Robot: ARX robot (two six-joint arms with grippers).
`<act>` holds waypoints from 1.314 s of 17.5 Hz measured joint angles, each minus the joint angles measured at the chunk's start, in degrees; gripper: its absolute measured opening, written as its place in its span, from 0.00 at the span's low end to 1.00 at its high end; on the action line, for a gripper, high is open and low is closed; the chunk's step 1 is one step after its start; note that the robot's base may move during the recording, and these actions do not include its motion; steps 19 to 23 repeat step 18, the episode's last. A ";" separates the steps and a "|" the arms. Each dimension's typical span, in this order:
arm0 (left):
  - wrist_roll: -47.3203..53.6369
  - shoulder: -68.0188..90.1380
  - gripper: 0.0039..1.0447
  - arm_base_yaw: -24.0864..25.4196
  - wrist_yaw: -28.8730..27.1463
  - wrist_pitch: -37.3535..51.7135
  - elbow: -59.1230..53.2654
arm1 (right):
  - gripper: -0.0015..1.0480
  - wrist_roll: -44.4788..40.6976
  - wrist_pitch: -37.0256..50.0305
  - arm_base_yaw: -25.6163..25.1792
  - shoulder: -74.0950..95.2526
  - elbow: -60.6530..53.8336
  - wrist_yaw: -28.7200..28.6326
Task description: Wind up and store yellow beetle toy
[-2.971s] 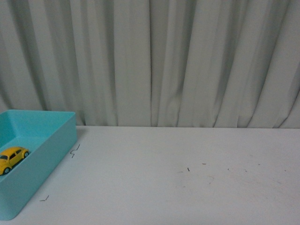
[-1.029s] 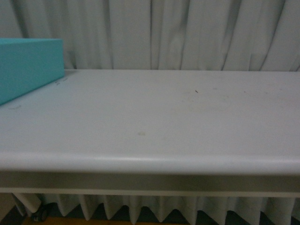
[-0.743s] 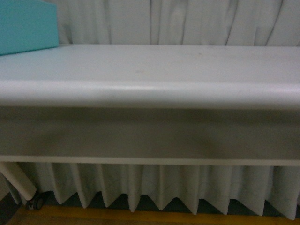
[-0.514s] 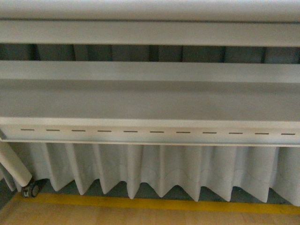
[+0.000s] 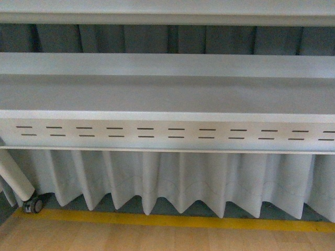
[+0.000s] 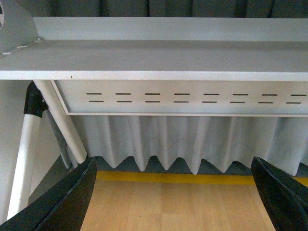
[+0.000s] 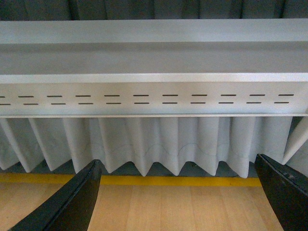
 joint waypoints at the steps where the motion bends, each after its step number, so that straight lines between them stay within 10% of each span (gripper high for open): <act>1: 0.00 0.00 0.94 0.00 0.00 0.02 0.00 | 0.94 0.00 0.00 0.00 0.00 0.00 0.00; 23: 0.00 0.00 0.94 0.00 0.00 0.02 0.00 | 0.94 0.00 0.00 0.00 0.00 0.00 0.02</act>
